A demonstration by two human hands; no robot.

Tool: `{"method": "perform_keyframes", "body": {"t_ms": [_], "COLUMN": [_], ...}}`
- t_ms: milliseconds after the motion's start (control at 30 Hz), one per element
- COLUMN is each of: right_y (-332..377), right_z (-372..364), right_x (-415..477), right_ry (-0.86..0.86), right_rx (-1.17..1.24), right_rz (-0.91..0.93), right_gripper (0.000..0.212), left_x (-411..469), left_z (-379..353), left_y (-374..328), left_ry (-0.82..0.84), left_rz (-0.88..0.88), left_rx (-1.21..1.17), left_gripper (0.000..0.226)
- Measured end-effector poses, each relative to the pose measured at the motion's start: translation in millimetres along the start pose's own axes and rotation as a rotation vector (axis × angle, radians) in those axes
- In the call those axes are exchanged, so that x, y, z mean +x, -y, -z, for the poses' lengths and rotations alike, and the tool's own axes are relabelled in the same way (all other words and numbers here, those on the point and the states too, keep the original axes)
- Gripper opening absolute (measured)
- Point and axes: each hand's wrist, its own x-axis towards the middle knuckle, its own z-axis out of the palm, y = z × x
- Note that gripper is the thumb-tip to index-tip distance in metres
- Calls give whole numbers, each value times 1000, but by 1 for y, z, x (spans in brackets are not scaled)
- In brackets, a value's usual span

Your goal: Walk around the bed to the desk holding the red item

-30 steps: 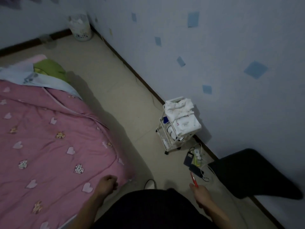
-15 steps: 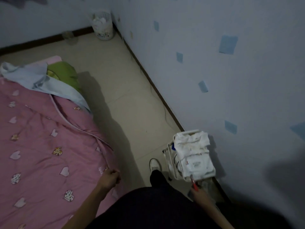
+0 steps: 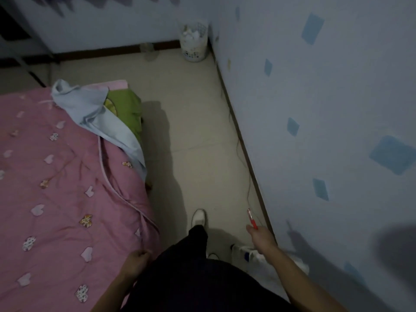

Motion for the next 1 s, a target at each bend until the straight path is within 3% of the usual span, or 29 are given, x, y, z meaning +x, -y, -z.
{"method": "perform_keyframes", "body": {"t_ms": [233, 433, 667, 833, 1000], "right_y": [114, 185, 249, 296, 387], "right_z": [23, 47, 83, 105, 130], "right_x": [89, 148, 199, 241, 305], "right_ry": [35, 81, -5, 25, 72], "right_rx": [-67, 114, -16, -218, -152], "right_rz": [37, -48, -36, -58, -12], "right_gripper": [42, 43, 46, 52, 49], "left_x": [76, 146, 219, 275, 330], "left_z": [22, 56, 85, 97, 110], "left_y": [-102, -242, -384, -448, -497], "left_ry": [-4, 43, 40, 22, -21], "left_rz": [0, -58, -138, -137, -94], "left_rx": [-65, -144, -133, -151, -195], "left_gripper": [33, 37, 24, 27, 29]}}
